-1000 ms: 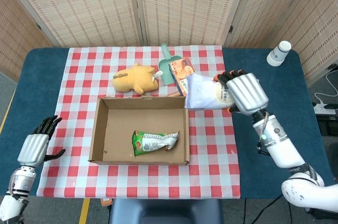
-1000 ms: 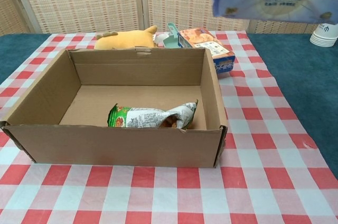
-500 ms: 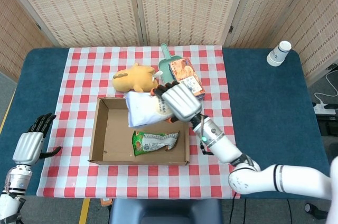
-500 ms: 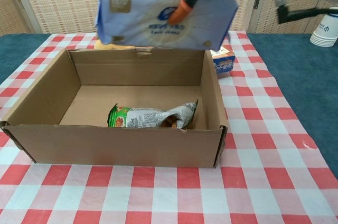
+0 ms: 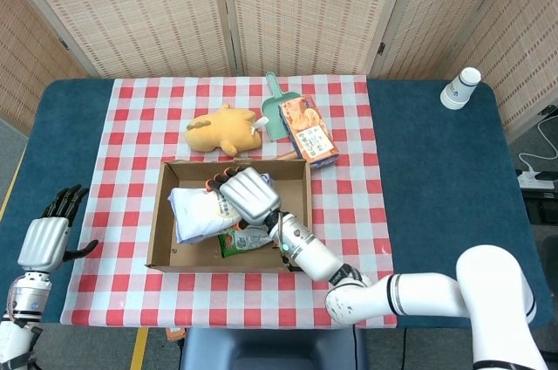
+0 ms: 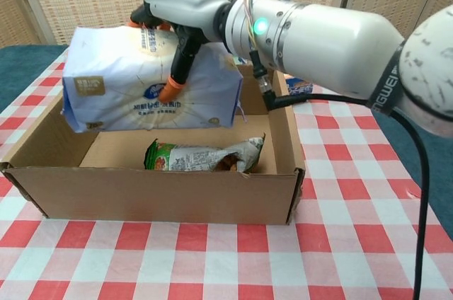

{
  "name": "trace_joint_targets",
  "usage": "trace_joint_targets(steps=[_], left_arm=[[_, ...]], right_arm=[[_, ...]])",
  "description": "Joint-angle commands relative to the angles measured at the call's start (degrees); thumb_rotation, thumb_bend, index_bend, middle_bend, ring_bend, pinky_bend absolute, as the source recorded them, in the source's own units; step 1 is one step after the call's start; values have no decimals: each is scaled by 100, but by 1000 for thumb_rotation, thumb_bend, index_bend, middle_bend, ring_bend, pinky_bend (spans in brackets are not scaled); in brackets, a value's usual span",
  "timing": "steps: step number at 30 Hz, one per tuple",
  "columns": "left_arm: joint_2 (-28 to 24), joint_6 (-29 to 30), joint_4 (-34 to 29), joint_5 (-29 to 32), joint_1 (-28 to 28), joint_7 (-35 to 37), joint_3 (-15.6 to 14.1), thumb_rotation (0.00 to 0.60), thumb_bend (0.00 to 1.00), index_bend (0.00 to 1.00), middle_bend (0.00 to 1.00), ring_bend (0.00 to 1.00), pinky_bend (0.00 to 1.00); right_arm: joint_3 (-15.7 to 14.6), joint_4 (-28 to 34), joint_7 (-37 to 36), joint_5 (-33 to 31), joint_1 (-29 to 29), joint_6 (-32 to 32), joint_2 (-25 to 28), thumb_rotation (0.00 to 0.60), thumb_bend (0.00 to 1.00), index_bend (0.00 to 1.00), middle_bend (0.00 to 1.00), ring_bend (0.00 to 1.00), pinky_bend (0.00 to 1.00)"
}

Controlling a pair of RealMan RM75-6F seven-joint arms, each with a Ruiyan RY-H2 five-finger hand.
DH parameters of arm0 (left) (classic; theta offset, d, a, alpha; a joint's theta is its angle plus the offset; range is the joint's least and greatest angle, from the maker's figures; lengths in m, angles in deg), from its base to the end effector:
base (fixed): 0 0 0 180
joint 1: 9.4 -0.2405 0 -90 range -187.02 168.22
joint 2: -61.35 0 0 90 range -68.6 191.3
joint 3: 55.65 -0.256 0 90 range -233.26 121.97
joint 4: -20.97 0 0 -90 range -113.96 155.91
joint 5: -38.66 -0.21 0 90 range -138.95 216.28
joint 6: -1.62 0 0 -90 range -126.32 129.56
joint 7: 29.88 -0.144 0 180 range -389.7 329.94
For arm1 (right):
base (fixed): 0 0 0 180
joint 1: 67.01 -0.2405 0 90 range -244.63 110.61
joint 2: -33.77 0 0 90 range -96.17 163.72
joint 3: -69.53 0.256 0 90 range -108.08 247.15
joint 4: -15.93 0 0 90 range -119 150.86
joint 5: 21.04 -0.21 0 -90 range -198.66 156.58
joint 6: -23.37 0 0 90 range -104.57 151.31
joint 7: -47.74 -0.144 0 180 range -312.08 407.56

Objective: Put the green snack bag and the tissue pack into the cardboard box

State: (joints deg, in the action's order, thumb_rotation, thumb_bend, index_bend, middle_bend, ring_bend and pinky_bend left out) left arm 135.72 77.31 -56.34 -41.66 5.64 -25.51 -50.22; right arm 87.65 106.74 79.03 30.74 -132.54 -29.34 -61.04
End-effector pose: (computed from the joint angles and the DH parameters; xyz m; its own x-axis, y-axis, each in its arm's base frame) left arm -0.3256 0.2522 0.1180 0.3838 0.0392 0.9226 0.9231 -0.0420 -0.3822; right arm 0.0380 -0.3470 -0.0411 0.4389 -0.1947 0.8772 -0.7270 -0.6506 0.2194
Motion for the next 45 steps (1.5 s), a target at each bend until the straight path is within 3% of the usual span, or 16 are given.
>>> trace_joint_targets(steps=[1, 5, 12, 18, 22, 28, 31, 37, 45], left_arm=[[-10, 1, -6, 8, 0, 23, 13, 600, 187, 88, 7, 0, 221], [-6, -16, 1, 24, 1, 21, 17, 600, 189, 91, 9, 0, 222], [-1, -36, 19, 42, 3, -10, 19, 600, 187, 92, 8, 0, 222], [20, -17, 34, 52, -3, -50, 29, 600, 188, 97, 9, 0, 221], [30, -23, 25, 58, -1, -94, 26, 600, 188, 98, 8, 0, 222], [60, 79, 39, 46, -32, -178, 41, 600, 189, 98, 9, 0, 221], [100, 48, 90, 103, -25, -242, 59, 600, 188, 98, 10, 0, 221], [140, 38, 146, 155, -26, -308, 80, 600, 187, 98, 10, 0, 220], [147, 28, 124, 100, -9, -284, 65, 600, 189, 98, 10, 0, 220]], right_arm=[[36, 116, 312, -759, -145, 97, 129, 600, 0, 3, 19, 0, 0], [129, 235, 68, -814, -68, 41, 275, 600, 0, 0, 0, 0, 0], [23, 872, 7, -226, 289, -412, 1029, 600, 0, 0, 0, 0, 0], [-315, 1862, 258, 918, 1226, -1624, 2415, 600, 0, 0, 0, 0, 0], [-864, 2169, 201, 1782, 2320, -2839, 3203, 600, 0, 0, 0, 0, 0], [-1837, 1526, -726, 2557, 3828, -3809, 3745, 600, 0, 0, 0, 0, 0], [-2065, 1211, -1138, 2693, 4332, -4078, 3802, 600, 0, 0, 0, 0, 0], [-2284, 809, -1642, 2948, 5000, -4380, 3820, 600, 0, 0, 0, 0, 0], [-2359, 347, -2160, 2659, 5468, -3927, 3406, 600, 0, 0, 0, 0, 0]])
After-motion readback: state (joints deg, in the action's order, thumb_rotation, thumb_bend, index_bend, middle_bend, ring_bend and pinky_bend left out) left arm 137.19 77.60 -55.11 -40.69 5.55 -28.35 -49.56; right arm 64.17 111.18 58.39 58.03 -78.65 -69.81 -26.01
